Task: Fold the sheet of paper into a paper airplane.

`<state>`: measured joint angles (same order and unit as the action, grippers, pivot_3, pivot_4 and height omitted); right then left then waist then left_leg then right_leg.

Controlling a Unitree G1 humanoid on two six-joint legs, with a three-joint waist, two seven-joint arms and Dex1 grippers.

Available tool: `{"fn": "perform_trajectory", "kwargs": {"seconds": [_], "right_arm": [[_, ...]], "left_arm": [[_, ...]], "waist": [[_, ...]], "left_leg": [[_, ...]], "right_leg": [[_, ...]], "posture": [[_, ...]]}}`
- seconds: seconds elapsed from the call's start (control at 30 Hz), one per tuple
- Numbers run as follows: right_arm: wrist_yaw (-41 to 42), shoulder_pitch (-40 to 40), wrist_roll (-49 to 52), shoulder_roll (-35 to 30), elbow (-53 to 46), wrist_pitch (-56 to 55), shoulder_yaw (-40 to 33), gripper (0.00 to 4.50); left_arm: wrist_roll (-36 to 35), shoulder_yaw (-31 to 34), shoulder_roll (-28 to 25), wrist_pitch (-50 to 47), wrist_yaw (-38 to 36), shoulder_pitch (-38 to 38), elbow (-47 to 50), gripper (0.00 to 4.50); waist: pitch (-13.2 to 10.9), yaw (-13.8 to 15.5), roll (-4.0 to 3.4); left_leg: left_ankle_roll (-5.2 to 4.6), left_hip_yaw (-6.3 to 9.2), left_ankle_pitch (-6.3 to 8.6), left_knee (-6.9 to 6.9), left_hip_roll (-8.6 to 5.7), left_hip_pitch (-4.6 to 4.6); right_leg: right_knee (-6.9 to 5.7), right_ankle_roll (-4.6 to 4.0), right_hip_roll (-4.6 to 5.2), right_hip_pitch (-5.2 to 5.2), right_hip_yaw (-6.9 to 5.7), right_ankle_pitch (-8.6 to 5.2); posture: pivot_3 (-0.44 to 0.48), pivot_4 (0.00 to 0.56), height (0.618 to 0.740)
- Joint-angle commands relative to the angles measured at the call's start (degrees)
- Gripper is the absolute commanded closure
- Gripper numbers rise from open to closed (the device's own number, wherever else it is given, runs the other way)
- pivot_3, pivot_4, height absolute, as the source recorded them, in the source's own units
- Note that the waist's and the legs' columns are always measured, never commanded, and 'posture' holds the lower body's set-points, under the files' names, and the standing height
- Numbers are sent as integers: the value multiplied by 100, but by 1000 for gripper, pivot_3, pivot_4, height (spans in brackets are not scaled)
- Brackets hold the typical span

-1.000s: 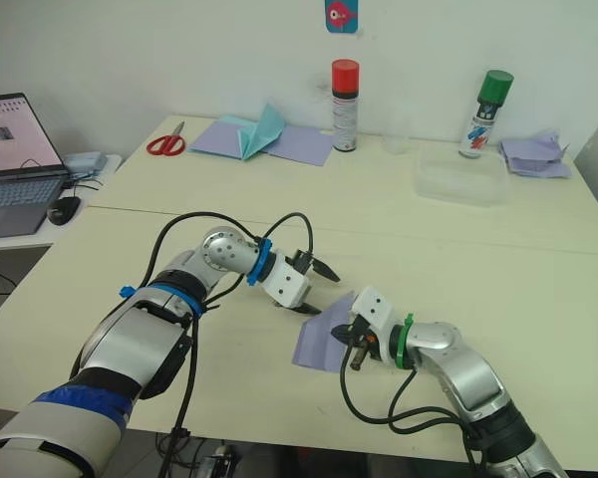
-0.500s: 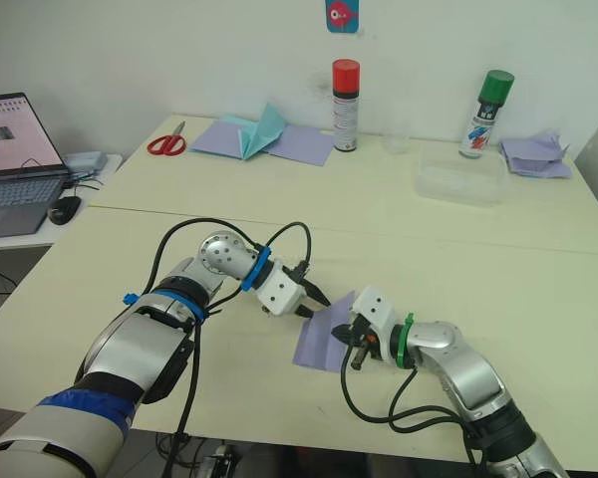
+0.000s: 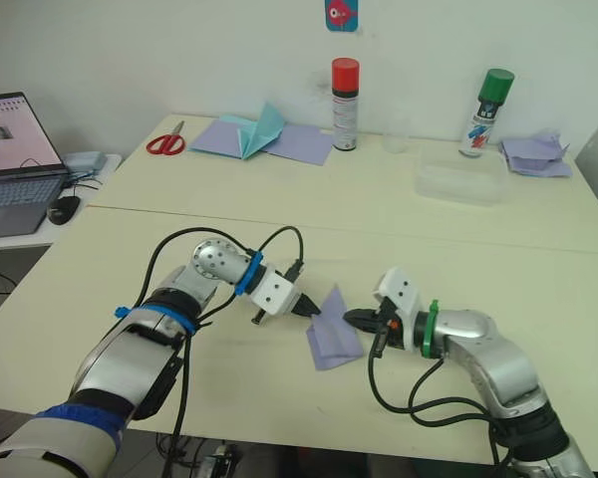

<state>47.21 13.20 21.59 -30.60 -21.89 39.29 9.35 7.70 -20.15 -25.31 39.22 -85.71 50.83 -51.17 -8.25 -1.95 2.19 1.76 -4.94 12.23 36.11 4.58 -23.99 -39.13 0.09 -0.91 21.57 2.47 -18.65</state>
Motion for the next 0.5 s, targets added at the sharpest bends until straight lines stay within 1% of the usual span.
{"fn": "perform_trajectory", "kwargs": {"seconds": [0.03,0.1,0.2,0.23,0.33,0.43,0.5], "right_arm": [[-45,-202,153,-130,-444,-207,-383,4500],[-69,-307,164,-133,-556,-328,-495,4500],[-61,-450,104,-118,-627,-622,-534,4500],[-64,-503,70,-125,-615,-716,-531,4500],[-53,-713,-78,-201,-509,-1030,-494,4500],[-10,-894,-155,-343,-442,-1226,-513,4500],[5,-975,-109,-429,-435,-1261,-605,4500]], "left_arm": [[-189,7,-563,-3138,-432,-706,2996,4455],[-25,4,-739,-4462,-258,-1018,4267,4455],[216,-132,-833,-5726,46,-1354,5474,4455],[300,-193,-833,-5993,170,-1437,5716,4455],[497,-326,-798,-6231,658,-1715,6042,4455],[351,-292,-773,-6538,920,-1975,6293,3719],[184,-207,-784,-6699,992,-2041,6476,3111]], "waist": [[-4,-15,-5],[-9,-10,-11],[-12,21,-17],[-12,25,-18],[-13,26,-18],[-14,26,-18],[-14,27,-17]], "left_leg": [[1,3,0,-1,3,-1],[4,11,-2,0,5,-3],[9,19,-5,4,-2,-1],[12,23,-7,4,-4,0],[13,25,-8,9,-9,10],[12,21,-8,22,-10,8],[12,20,-7,26,-10,7]], "right_leg": [[-3,-1,0,0,4,0],[-14,1,0,4,10,-1],[-39,13,0,7,13,-9],[-39,14,-2,4,14,-10],[-38,36,-3,-11,22,-23],[-40,36,-1,-12,28,-23],[-41,36,0,-12,28,-23]], "posture": [[0,150,740],[0,150,740],[0,150,740],[0,150,740],[0,150,740],[0,150,740],[0,150,740]]}}
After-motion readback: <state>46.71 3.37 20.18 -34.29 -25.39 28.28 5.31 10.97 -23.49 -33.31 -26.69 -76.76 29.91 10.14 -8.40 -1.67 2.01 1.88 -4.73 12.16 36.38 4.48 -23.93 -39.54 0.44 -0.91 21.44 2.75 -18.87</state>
